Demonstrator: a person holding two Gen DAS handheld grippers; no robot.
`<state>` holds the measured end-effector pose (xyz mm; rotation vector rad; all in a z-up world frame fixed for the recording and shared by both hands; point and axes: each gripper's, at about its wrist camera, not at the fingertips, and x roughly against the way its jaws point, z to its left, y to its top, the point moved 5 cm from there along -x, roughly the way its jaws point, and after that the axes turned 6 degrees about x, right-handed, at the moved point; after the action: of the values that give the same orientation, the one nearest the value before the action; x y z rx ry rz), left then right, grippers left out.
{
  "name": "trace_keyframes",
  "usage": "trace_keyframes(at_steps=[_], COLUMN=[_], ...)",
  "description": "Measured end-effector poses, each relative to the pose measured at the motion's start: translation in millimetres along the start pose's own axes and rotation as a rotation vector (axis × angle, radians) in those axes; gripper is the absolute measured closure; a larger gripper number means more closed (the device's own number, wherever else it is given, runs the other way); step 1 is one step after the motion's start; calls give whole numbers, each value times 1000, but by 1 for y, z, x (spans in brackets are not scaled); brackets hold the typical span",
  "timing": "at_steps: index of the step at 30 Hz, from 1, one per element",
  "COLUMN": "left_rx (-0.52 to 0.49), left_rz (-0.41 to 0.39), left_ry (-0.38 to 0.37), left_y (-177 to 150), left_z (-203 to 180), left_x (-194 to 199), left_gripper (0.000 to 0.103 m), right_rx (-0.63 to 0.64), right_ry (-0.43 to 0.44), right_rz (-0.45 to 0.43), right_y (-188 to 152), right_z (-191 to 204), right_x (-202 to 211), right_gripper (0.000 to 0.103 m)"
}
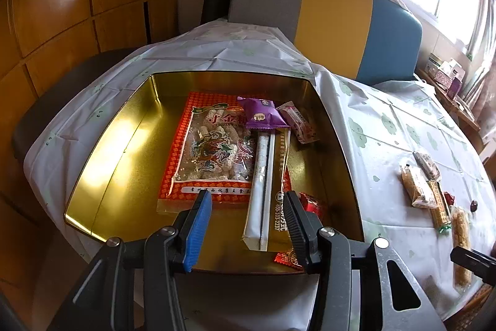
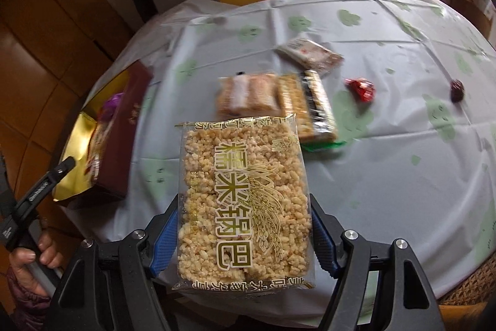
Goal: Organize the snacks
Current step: 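Carry the rice-cracker block into the gold lid and open the right gripper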
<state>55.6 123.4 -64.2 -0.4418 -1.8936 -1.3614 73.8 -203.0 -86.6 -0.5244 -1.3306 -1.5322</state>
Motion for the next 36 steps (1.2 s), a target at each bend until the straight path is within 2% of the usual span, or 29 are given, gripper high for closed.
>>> trace_keyframes(at_steps=[6, 15, 21, 24, 27, 31, 36], left_rx=[44, 139, 177, 185, 189, 180, 170], left_rz=[-23, -81, -87, -82, -74, -62, -70], left_ry=[29, 106, 121, 122, 121, 120, 115], left_y=[8, 26, 30, 30, 29, 26, 26], left_z=[16, 56, 70, 72, 73, 70, 67], left_x=[4, 12, 11, 9, 6, 3, 6], left_gripper=[54, 54, 54, 54, 54, 54, 54], right_rx=[89, 206, 220, 286, 327, 300, 291], right_ry=[75, 250, 284, 281, 211, 260, 252], right_rz=[9, 32, 70, 117, 133, 132, 105], right_y=[20, 68, 91, 86, 75, 66, 64], right_z=[46, 146, 197, 218, 221, 214, 210], right_x=[-11, -35, -71, -87, -102, -104, -94], right_gripper=[29, 29, 27, 27, 27, 28, 28])
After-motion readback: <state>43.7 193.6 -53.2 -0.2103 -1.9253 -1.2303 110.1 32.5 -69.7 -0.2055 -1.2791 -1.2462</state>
